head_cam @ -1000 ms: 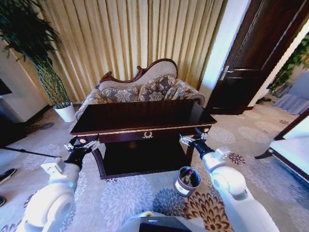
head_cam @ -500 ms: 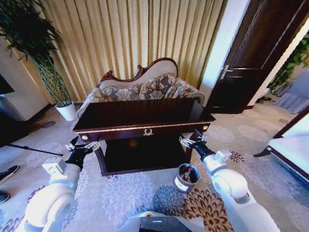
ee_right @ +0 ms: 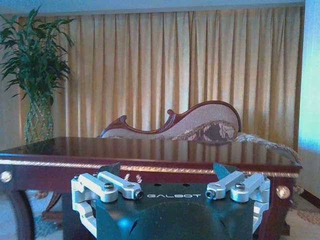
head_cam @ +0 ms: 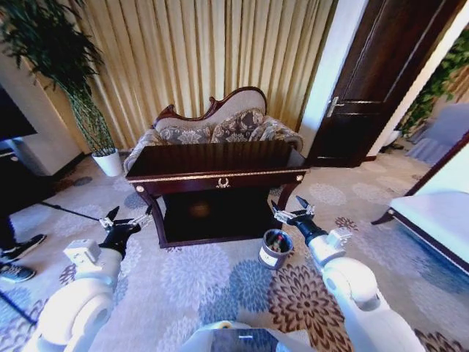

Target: Move to the front of the table and place the trash on the table into the trash bin.

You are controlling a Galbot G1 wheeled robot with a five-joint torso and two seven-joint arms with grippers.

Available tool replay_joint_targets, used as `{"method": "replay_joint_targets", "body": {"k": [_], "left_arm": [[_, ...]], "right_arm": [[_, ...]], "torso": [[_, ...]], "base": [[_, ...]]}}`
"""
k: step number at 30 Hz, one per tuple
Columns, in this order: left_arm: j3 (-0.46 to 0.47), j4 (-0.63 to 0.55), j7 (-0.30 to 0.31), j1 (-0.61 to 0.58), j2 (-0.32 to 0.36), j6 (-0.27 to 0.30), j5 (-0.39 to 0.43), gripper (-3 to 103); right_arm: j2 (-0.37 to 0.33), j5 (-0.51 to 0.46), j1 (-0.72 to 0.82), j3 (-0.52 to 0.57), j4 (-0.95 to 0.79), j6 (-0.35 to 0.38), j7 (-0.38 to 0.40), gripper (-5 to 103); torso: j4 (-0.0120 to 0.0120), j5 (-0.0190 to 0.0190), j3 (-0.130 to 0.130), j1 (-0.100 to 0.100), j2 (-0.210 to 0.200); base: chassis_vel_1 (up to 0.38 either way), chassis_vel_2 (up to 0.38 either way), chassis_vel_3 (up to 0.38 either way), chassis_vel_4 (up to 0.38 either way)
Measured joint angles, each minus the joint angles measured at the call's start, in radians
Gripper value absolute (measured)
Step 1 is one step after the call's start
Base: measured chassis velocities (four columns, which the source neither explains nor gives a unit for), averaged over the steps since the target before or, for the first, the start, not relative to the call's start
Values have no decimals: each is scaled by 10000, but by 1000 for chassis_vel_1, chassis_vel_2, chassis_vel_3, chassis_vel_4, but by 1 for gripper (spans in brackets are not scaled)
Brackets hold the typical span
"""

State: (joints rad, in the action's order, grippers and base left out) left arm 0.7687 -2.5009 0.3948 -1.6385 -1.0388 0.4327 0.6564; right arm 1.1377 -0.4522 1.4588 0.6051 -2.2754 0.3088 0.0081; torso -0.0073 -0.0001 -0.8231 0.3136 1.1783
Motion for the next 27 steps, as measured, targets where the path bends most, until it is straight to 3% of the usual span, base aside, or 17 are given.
{"method": "replay_joint_targets", "body": {"k": [15, 22, 27], "left_arm": [[-77, 9, -13, -6, -25, -27, -41, 100], [-91, 10, -14, -82, -92, -29, -65, 100], [-157, 10, -14, -149, -201, -88, -67, 100]], "right_arm": [[-1, 135, 20, -104, 80, -240, -14, 100], [0, 131, 114, -114, 122, -286, -47, 100], [-13, 64, 184, -94, 252, -285, -66, 100]], "torso": [[-3, 8, -2, 5, -3], [1, -2, 2, -2, 3], [-3, 3, -8, 15, -10]], "base": [[360, -350, -369, 342], [140, -162, -166, 219], [-8, 4, 10, 5]]}}
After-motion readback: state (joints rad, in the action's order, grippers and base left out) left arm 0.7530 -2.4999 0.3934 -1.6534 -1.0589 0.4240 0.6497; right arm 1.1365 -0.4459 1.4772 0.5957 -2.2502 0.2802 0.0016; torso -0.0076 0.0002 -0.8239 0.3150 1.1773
